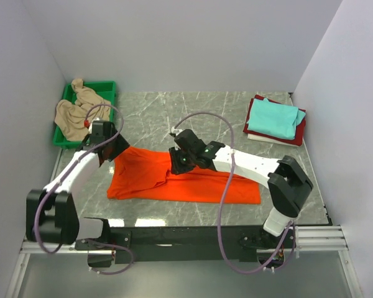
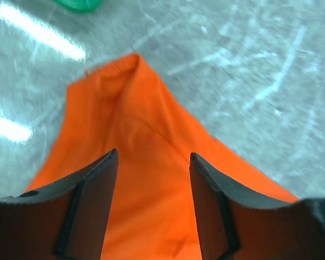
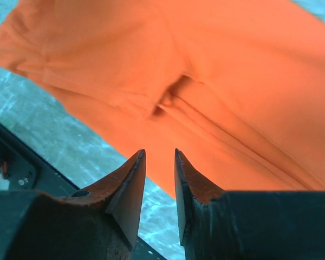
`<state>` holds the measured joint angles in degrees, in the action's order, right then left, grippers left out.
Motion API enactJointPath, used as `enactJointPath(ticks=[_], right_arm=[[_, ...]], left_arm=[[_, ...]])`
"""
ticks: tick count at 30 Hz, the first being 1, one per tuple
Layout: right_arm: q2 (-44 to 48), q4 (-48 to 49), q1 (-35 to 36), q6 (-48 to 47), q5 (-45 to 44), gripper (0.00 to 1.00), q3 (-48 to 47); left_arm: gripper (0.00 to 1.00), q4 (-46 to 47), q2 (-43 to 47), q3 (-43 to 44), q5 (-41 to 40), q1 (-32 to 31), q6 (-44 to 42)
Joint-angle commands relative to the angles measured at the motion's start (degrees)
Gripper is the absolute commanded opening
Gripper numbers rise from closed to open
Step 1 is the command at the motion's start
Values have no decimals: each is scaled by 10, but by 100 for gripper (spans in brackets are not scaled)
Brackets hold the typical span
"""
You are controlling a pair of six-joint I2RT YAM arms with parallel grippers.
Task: Fold and stack the t-shirts
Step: Fold the tshirt
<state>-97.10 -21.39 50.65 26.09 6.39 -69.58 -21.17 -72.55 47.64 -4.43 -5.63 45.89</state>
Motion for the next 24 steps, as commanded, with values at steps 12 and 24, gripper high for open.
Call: enactJointPath(ticks=[12, 24], right_arm=[[99, 2, -196, 6, -74, 36, 146], [112, 13, -325, -4, -111, 35, 212]], left_arm=[[49, 90, -177, 91, -17, 17, -86], [48, 104, -229, 97, -39, 20, -87]])
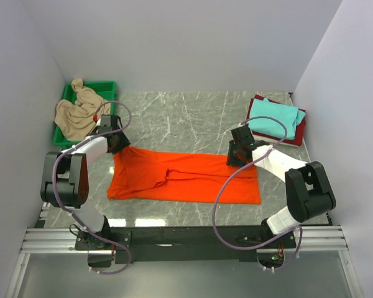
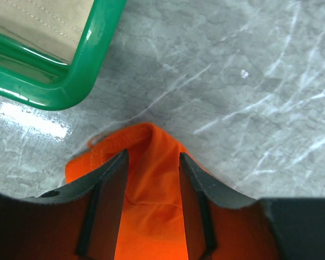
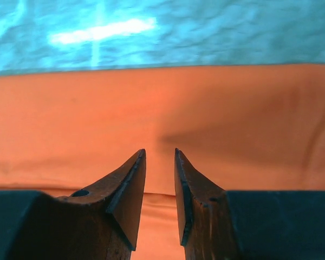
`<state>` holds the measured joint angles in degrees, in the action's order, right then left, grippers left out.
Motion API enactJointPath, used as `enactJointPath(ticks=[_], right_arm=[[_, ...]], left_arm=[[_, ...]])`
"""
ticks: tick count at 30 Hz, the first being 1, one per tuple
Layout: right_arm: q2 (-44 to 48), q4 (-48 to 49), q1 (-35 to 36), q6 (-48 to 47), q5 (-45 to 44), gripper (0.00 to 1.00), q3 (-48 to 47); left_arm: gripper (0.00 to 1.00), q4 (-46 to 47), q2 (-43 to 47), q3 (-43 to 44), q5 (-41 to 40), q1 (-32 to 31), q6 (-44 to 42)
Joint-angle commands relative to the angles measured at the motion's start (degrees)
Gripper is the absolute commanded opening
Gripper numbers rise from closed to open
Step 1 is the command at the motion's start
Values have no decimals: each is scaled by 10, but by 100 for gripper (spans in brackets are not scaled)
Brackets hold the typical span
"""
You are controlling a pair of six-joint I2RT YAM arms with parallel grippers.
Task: Fold and stack the t-shirts
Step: Fold the tshirt
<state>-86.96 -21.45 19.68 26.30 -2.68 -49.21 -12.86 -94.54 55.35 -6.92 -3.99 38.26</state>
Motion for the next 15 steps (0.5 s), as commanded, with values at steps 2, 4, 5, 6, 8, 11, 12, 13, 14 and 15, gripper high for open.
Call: enactJointPath(ticks=[2, 4, 5, 6, 8, 11, 12, 13, 14, 15], right_arm=[[3, 12, -32, -7, -14, 35, 9], [-6, 11, -39, -2, -12, 35, 7], [-8, 6, -41, 0, -14, 35, 4], [-10, 2, -42, 1, -17, 35, 3], [-20, -11, -47, 10, -22, 34, -4], [-35, -26, -55, 27, -18, 34, -9], [-42, -32, -58, 30, -17, 34, -10], [-46, -35, -60, 34, -17, 34, -10], [-51, -39, -61, 36, -19, 34, -10], [-58, -43, -65, 38, -21, 33, -12]], left_arm=[[47, 24, -14, 19, -13, 5, -12], [45, 25, -20, 22, -17, 5, -12], [42, 25, -23, 23, -18, 5, -12], [36, 24, -29, 26, -20, 5, -13], [29, 21, -34, 29, -21, 5, -13], [18, 20, -36, 29, -34, 5, -13], [14, 18, -37, 29, -36, 5, -13], [12, 17, -38, 28, -42, 5, -14], [11, 15, -39, 29, -45, 5, -14], [10, 14, -41, 29, -49, 5, -14]])
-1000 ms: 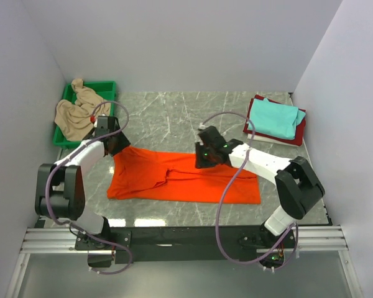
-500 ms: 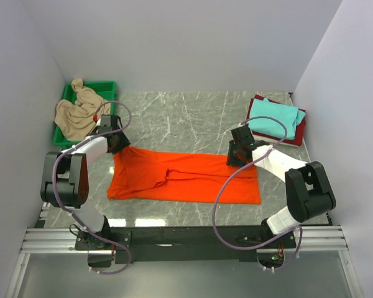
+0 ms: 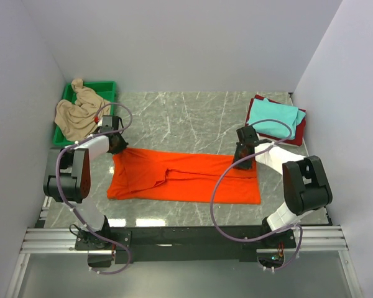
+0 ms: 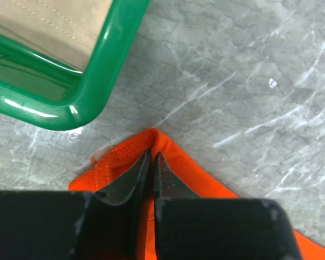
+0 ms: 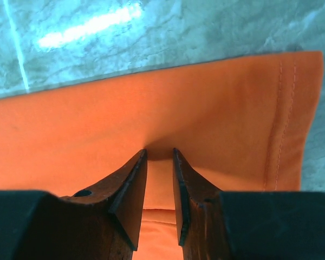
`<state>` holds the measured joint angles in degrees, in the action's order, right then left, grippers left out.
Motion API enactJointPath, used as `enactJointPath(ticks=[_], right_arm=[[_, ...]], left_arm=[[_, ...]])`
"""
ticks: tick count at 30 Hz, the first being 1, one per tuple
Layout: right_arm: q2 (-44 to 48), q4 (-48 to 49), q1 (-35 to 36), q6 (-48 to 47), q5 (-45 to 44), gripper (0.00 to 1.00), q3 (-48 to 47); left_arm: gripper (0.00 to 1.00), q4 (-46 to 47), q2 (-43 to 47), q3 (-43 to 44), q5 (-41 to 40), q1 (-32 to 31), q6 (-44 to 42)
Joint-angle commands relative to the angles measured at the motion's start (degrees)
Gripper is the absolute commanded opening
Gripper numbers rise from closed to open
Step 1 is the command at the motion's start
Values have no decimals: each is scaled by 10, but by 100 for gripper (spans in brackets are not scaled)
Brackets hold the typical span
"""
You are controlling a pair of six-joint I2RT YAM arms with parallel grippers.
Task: Fold and stack the t-shirts
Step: Fold the tshirt
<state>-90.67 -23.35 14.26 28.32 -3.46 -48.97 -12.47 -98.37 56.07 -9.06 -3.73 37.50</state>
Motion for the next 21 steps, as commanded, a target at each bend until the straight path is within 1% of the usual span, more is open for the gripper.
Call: enactJointPath(ticks=[1, 5, 13, 17, 19, 20, 21], right_arm=[[-24, -29, -13, 21, -13, 33, -20], [-39, -54, -26, 28, -12, 33, -34], [-56, -60, -39, 31, 1, 33, -31], [-59, -65, -41, 28, 3, 33, -33], [-57, -68, -42, 26, 5, 33, -36], [-53, -71, -41, 25, 6, 33, -37], [-52, -73, -42, 24, 5, 33, -39]], left_arm=[[9, 8, -3, 24, -35, 2, -8], [6, -4, -1, 20, -53, 3, -8], [7, -16, 4, 22, -68, 3, -9], [13, -19, 2, 29, -59, 3, -10], [20, -17, 10, 38, -41, 3, -20], [28, -18, 18, 42, -37, 2, -21], [32, -19, 21, 47, -32, 2, -22]])
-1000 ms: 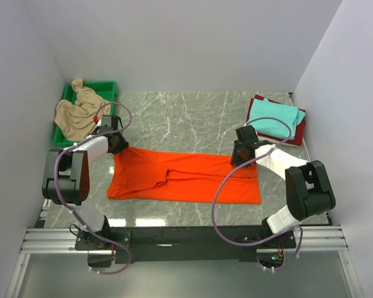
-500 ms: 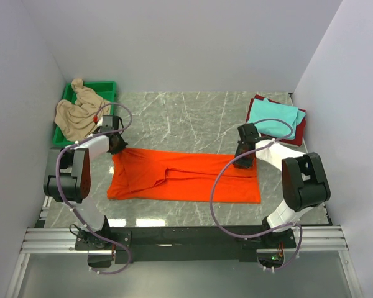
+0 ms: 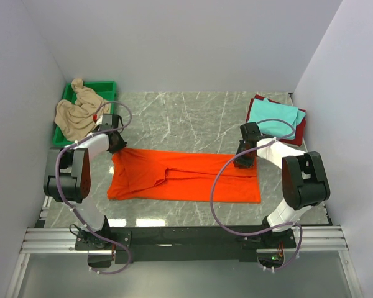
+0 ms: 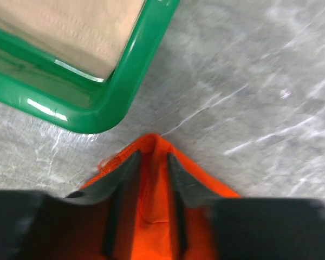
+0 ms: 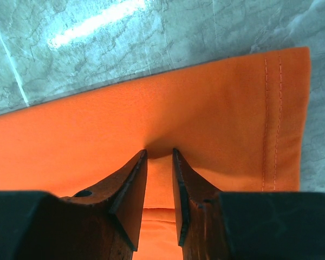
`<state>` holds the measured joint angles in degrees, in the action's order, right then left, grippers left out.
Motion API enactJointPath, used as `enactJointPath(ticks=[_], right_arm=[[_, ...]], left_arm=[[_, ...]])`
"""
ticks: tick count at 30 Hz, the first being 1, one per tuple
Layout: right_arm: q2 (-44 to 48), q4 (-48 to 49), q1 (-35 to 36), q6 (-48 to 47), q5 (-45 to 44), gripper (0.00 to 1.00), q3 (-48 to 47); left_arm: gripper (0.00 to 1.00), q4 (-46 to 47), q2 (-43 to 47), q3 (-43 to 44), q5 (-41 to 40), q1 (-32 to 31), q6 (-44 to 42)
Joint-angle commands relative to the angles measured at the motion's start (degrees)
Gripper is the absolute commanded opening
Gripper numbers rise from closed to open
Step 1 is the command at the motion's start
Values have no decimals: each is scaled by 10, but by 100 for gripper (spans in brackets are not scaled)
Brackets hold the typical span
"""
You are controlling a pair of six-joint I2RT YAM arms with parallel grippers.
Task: Fold and stack the t-shirts
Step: Fold the tshirt
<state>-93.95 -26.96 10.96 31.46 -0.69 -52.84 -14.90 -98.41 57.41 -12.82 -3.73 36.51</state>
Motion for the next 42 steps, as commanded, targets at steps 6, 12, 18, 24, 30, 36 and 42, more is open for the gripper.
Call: enactJointPath(ticks=[6, 12, 18, 24, 30, 36, 42], right_arm=[[-8, -52, -9, -16, -16, 33, -27], [8, -57, -8, -28, -1, 33, -41], [25, -53, 9, -49, 33, 33, -52], [12, -37, 42, -50, 60, 33, -65], [-19, -53, 63, -45, 46, 32, -83], [-35, -90, 65, -38, 21, 32, -86], [-32, -107, 66, -36, 22, 31, -73]], left_arm=[[43, -13, 18, 81, 48, 1, -16], [44, -20, 40, 80, 67, -2, -8], [43, -36, 85, 55, 101, -22, 20], [41, -22, 154, -44, 154, -67, 67], [41, -1, 162, -120, 191, -82, 100], [39, 32, 118, -136, 191, -81, 99], [39, 52, 45, -103, 178, -81, 85]])
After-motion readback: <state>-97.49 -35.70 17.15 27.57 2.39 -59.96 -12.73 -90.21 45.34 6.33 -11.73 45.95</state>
